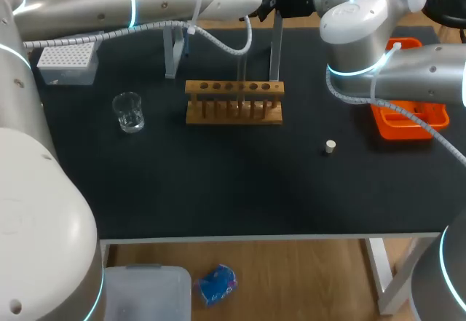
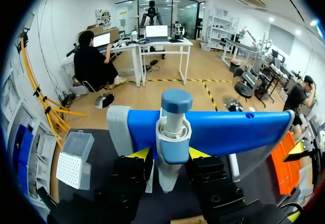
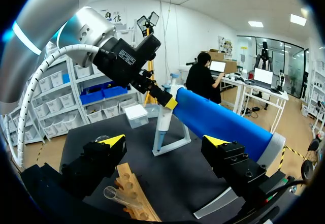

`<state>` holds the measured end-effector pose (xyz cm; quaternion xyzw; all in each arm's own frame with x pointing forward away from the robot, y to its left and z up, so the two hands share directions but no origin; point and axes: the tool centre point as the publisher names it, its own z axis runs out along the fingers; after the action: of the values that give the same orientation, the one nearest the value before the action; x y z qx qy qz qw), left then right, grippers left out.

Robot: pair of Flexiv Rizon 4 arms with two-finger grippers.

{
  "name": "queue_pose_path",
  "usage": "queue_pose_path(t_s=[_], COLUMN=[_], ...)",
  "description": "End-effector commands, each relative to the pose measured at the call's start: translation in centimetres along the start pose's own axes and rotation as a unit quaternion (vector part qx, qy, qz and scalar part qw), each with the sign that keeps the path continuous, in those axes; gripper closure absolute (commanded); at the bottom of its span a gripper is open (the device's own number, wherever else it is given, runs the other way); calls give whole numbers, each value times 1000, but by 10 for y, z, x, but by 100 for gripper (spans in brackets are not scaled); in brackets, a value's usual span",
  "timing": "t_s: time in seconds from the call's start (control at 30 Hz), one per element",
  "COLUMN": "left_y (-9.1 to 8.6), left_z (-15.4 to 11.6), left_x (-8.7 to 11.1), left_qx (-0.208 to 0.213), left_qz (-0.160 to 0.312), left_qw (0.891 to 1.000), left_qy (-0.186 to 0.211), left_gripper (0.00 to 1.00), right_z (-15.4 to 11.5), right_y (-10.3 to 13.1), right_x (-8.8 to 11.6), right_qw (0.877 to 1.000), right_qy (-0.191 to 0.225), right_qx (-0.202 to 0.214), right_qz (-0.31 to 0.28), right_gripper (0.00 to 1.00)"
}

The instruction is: Invert the test tube, pick up the pipette, mount the tip to pipette, aspirate from beaker and dispense into the tube, eject the tip, return the pipette, and cap with the stopper.

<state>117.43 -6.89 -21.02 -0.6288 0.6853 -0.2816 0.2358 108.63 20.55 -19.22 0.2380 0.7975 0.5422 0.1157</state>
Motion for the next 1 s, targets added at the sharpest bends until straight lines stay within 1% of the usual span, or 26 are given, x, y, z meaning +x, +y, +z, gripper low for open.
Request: queue_pose_path(t_s=[0.03,0.13,0.23,0.33,0.53,0.63,0.73,0.8,0.9,1.0], left_y=[1,4,9,16,30,38,47,54,64,74], left_z=[-9,-17,-25,-34,-56,-70,-85,-95,-111,-124], left_x=[2,5,7,9,16,21,26,29,35,42], left_qx=[0,1,1,1,2,9,18,27,40,56], left_qz=[0,-1,-2,-4,-7,-6,5,14,29,50], left_qw=[1000,1000,1000,1000,1000,1000,1000,999,997,992], left_qy=[3,5,4,0,-2,0,10,26,61,105], left_gripper=[60,61,58,56,56,57,56,55,55,55], right_z=[0,0,0,0,0,0,0,0,0,-15], right_y=[0,0,0,0,0,0,0,0,0,-1], right_x=[-1,-1,-1,-1,-1,-1,-1,-1,-1,10], right_qw=[1000,1000,1000,1000,1000,1000,1000,1000,1000,1000], right_qy=[1,1,1,1,1,1,1,1,1,17], right_qx=[1,1,1,1,1,1,1,1,1,8], right_qz=[0,0,0,0,0,0,0,0,0,-18], right_gripper=[0,0,0,0,0,0,0,0,0,0])
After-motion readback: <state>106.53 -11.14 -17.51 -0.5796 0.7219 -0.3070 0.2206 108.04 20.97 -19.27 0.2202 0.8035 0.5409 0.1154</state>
